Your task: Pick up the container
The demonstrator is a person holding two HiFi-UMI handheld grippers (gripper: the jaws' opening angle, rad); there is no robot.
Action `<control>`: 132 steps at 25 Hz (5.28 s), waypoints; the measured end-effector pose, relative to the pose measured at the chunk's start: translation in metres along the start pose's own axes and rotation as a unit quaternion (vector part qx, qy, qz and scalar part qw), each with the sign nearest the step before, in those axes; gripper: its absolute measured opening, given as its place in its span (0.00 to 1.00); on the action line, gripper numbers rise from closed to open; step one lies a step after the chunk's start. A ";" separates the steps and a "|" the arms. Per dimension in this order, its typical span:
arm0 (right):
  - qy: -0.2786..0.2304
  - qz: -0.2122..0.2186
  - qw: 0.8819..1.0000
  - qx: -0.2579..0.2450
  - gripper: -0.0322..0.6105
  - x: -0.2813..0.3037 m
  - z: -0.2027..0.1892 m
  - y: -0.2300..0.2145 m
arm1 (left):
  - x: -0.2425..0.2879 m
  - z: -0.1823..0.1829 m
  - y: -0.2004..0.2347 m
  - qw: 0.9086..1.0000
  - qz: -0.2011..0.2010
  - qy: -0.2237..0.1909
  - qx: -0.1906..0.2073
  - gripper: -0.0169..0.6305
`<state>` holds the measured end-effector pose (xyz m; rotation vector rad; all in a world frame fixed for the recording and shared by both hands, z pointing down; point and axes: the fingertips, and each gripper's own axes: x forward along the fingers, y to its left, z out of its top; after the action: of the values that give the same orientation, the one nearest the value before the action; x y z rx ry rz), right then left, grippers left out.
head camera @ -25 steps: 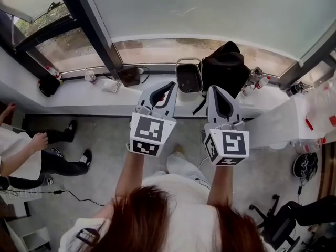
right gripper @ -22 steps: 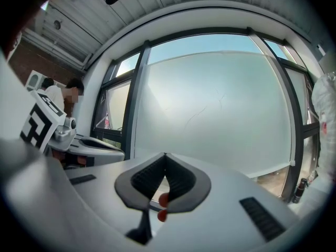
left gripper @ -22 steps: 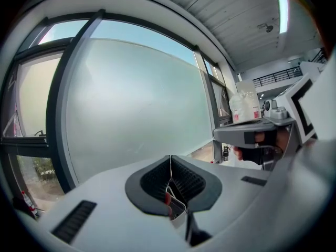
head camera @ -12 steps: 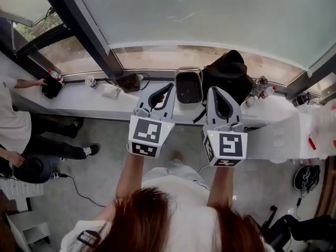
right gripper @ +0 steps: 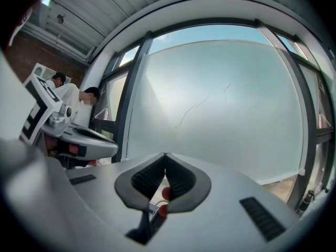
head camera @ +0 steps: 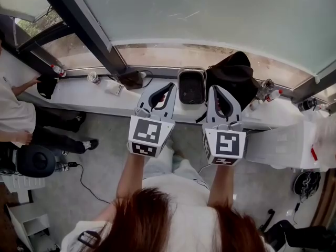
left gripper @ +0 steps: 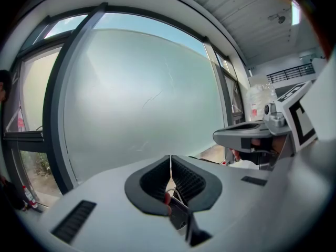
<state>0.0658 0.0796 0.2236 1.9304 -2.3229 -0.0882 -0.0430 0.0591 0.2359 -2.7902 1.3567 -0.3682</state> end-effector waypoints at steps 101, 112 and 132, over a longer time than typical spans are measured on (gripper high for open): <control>0.367 0.112 0.863 -0.327 0.27 0.298 -0.370 -0.042 | 0.327 -0.346 0.089 0.968 -0.051 0.247 0.021 0.19; 0.379 0.112 0.850 -0.347 0.28 0.308 -0.387 -0.044 | 0.341 -0.362 0.086 0.965 -0.060 0.255 0.022 0.20; 0.410 0.087 0.845 -0.332 0.28 0.323 -0.426 -0.065 | 0.355 -0.369 0.090 0.968 -0.036 0.248 0.024 0.15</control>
<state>0.1264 -0.2361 0.6559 1.0858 -1.5651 -0.0288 0.0180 -0.2413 0.6565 -2.8209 1.2858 -1.1499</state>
